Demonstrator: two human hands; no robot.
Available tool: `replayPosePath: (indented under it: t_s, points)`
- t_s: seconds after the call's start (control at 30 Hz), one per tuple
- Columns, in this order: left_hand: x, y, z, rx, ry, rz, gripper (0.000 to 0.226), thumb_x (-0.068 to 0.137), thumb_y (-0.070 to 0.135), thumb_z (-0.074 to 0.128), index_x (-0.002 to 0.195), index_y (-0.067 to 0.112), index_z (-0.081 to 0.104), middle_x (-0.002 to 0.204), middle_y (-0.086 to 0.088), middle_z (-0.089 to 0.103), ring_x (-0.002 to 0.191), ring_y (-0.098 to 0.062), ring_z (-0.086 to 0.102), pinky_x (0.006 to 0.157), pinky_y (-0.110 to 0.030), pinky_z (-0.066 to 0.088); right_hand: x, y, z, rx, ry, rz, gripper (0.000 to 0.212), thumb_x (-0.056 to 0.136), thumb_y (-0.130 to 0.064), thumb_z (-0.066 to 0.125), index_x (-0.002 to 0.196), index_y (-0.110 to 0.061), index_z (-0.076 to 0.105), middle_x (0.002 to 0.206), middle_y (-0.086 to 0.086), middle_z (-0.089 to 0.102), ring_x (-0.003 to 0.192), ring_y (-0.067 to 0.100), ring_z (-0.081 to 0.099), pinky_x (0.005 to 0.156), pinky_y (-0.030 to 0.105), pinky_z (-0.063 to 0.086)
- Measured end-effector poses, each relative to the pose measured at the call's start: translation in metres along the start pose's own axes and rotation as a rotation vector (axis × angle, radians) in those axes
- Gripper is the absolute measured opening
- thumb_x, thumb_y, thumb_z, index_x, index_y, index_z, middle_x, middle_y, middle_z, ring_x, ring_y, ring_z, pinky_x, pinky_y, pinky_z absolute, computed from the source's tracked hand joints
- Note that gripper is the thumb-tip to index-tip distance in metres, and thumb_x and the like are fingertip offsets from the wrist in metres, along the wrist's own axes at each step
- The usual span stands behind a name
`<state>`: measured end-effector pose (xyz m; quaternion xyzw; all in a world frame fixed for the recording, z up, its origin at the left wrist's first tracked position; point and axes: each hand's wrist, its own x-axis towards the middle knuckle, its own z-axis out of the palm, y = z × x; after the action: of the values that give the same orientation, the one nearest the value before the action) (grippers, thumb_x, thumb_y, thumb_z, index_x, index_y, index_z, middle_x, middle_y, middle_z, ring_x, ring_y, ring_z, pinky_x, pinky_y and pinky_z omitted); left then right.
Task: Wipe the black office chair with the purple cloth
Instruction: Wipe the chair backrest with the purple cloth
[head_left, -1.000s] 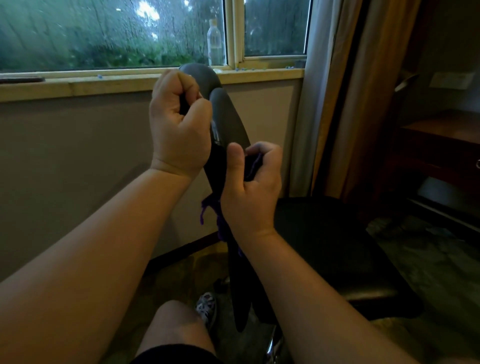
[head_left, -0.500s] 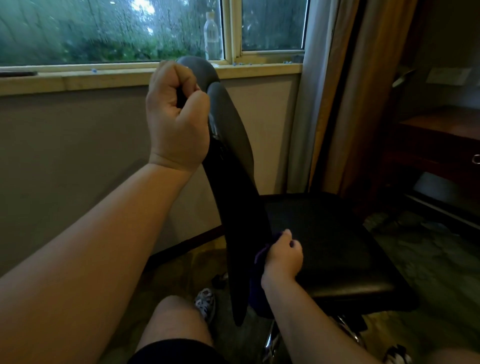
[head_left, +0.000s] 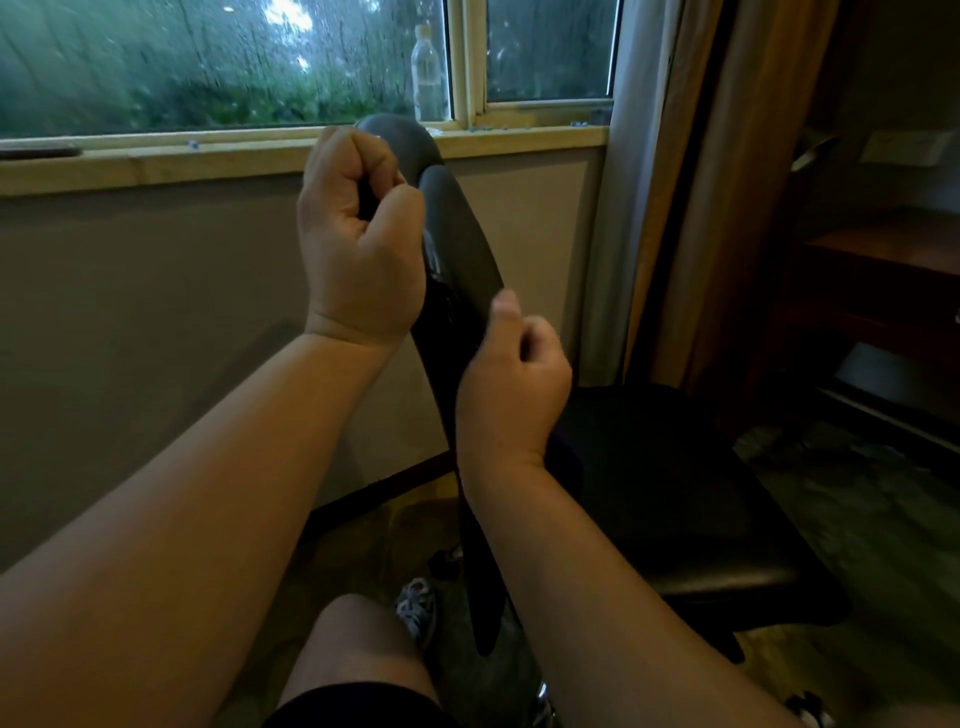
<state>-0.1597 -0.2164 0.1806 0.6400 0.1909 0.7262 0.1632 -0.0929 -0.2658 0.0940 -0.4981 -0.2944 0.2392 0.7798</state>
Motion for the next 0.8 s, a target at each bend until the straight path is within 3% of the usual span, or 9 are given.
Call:
replayPosePath:
  t_s: [0.1,0.17,0.27,0.33,0.5,0.6,0.73,0.8]
  points:
    - [0.000,-0.002,-0.002,-0.007,-0.009,-0.009,0.028,0.067,-0.005,0.044,0.067,0.022,0.038,0.076,-0.019,0.041,0.069,-0.032,0.035,0.060,-0.053,0.032,0.001,-0.008,0.000,0.039,-0.138,-0.118,0.026,0.088,-0.051,0.055,0.067,-0.035,0.059,0.070,-0.006,0.053,0.079,0.031,0.055,0.085,0.062,0.047]
    - [0.001,-0.004,-0.003,0.010,-0.012,0.003,0.028,0.068,-0.005,0.045,0.067,0.023,0.039,0.075,-0.019,0.042,0.068,-0.033,0.036,0.061,-0.054,0.032,-0.003,0.000,-0.013,0.001,-0.242,-0.270,0.008,0.087,-0.037,0.056,0.082,-0.037,0.061,0.082,-0.010,0.057,0.084,0.024,0.057,0.080,0.054,0.049]
    - [0.000,-0.005,-0.003,0.018,-0.011,0.015,0.028,0.068,-0.006,0.045,0.067,0.022,0.039,0.075,-0.018,0.041,0.068,-0.032,0.036,0.061,-0.053,0.032,-0.004,0.032,-0.043,-0.211,-0.315,-0.587,0.022,0.095,-0.018,0.058,0.114,-0.028,0.061,0.109,-0.012,0.059,0.103,0.012,0.058,0.090,0.030,0.047]
    - [0.001,-0.005,-0.002,-0.003,-0.015,0.008,0.026,0.068,-0.004,0.045,0.067,0.022,0.039,0.075,-0.016,0.040,0.069,-0.031,0.036,0.060,-0.053,0.032,-0.001,0.054,-0.062,-0.356,-0.333,-0.681,0.026,0.097,-0.012,0.060,0.123,-0.014,0.062,0.118,-0.004,0.060,0.111,0.012,0.057,0.097,0.025,0.043]
    - [0.002,-0.005,-0.003,-0.004,-0.020,0.002,0.024,0.068,-0.002,0.045,0.067,0.021,0.039,0.075,-0.018,0.040,0.069,-0.031,0.035,0.061,-0.055,0.033,-0.006,0.077,-0.080,-0.446,-0.327,-0.713,0.027,0.093,-0.008,0.065,0.119,-0.006,0.069,0.115,-0.003,0.057,0.105,0.018,0.060,0.091,0.030,0.053]
    - [0.003,-0.005,-0.002,0.001,-0.009,-0.012,0.026,0.068,-0.004,0.044,0.067,0.021,0.039,0.075,-0.019,0.041,0.068,-0.035,0.037,0.061,-0.056,0.033,-0.008,0.064,-0.069,-0.420,-0.304,-0.639,0.024,0.094,-0.012,0.063,0.116,-0.009,0.070,0.112,0.000,0.061,0.105,0.016,0.060,0.090,0.032,0.053]
    - [0.003,-0.006,-0.002,0.004,-0.008,-0.012,0.027,0.068,-0.005,0.045,0.067,0.022,0.040,0.076,-0.019,0.041,0.068,-0.032,0.036,0.060,-0.056,0.033,-0.004,0.031,-0.045,-0.319,-0.238,-0.599,0.021,0.093,-0.015,0.063,0.113,-0.017,0.072,0.110,-0.003,0.065,0.106,0.013,0.062,0.093,0.019,0.047]
    - [0.003,-0.006,-0.003,0.001,-0.013,-0.009,0.026,0.068,-0.004,0.045,0.067,0.022,0.039,0.076,-0.019,0.041,0.068,-0.032,0.037,0.060,-0.056,0.033,-0.001,0.018,-0.034,-0.244,-0.217,-0.571,0.020,0.093,-0.013,0.067,0.111,-0.020,0.070,0.108,-0.005,0.067,0.105,0.011,0.063,0.093,0.023,0.051]
